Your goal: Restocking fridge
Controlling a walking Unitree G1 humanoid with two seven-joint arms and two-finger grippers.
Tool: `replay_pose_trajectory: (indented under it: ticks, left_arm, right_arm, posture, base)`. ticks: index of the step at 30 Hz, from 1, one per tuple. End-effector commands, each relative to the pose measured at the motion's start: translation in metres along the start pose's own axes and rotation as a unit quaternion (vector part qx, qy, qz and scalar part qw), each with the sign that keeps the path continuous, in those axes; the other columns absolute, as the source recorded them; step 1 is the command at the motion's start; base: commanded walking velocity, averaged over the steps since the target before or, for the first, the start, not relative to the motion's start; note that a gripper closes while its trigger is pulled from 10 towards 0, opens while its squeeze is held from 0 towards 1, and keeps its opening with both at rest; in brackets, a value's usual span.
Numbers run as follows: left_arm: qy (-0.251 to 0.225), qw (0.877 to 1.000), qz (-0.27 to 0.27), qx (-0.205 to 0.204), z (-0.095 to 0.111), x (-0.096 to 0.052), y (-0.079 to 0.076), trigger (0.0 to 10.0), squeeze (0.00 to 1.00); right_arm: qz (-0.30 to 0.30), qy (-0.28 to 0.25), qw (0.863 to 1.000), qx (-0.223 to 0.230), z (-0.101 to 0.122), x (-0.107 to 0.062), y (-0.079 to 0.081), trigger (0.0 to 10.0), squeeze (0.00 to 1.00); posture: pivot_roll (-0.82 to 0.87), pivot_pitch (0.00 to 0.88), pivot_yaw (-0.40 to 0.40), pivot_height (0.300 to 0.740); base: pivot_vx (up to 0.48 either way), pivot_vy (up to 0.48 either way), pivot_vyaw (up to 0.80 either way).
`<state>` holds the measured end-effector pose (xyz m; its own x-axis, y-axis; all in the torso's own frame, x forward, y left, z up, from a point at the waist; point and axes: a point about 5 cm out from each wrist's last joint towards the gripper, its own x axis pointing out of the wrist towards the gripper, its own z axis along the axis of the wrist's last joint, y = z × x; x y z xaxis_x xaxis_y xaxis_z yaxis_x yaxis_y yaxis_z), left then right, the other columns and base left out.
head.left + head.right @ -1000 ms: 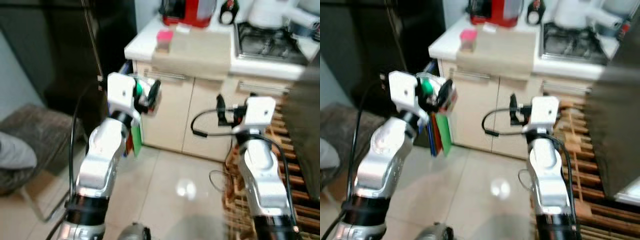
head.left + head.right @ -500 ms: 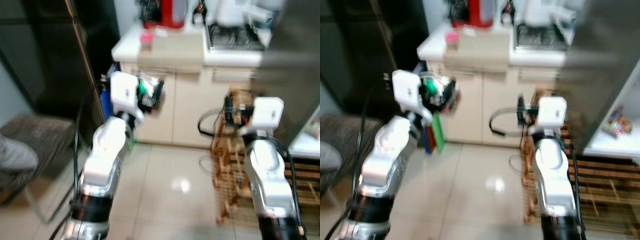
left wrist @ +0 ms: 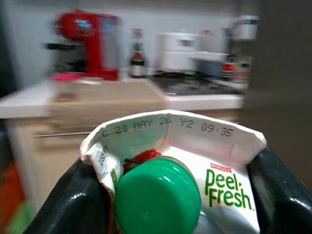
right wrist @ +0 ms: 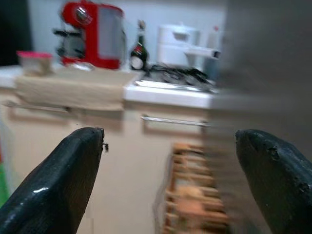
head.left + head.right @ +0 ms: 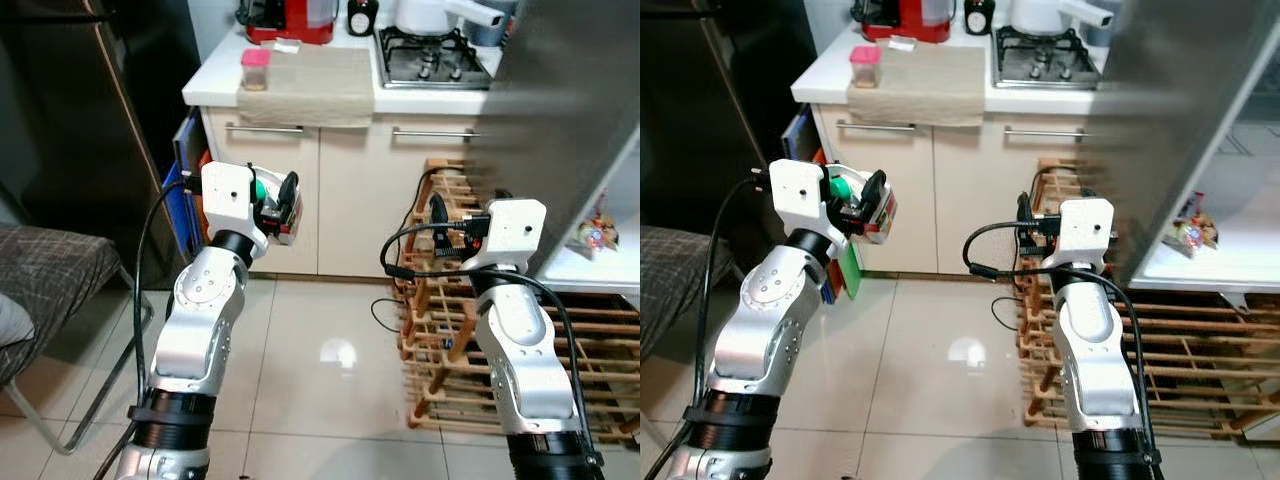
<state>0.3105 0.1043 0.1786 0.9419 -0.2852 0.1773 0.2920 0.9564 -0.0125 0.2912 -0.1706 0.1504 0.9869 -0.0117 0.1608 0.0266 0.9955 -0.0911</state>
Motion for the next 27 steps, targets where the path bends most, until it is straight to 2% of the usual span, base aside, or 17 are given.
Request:
replay_pose_trajectory:
  ticks: [1,10,27]
  left_arm:
    - [-0.008,1.0,-0.001,0.007,0.0031,-0.0005,0.002,10.0,0.0]
    - [-0.028,0.999,-0.026,0.004,0.0087,-0.0005,-0.0057,10.0,0.0]
    - [-0.025,0.999,-0.04,-0.006,0.0082,0.0077,-0.0061,10.0,0.0]
  right_arm:
    - [0.0,-0.009,1.0,0.003,0.0032,0.001,0.0012,10.0,0.0]
    - [0.001,-0.009,1.0,0.001,0.0023,0.0021,0.0003,10.0,0.0]
    - [-0.003,-0.013,1.0,-0.001,0.0013,0.0011,-0.0015,10.0,0.0]
  posture:
    - [-0.06,0.0,0.03,0.74]
    - [-0.06,0.0,0.034,0.74]
    - [-0.08,0.0,0.047,0.74]
  base:
    - [0.0,-0.416,0.0]
    - [0.0,-0.424,0.0]
    - [0.0,-0.436,0.0]
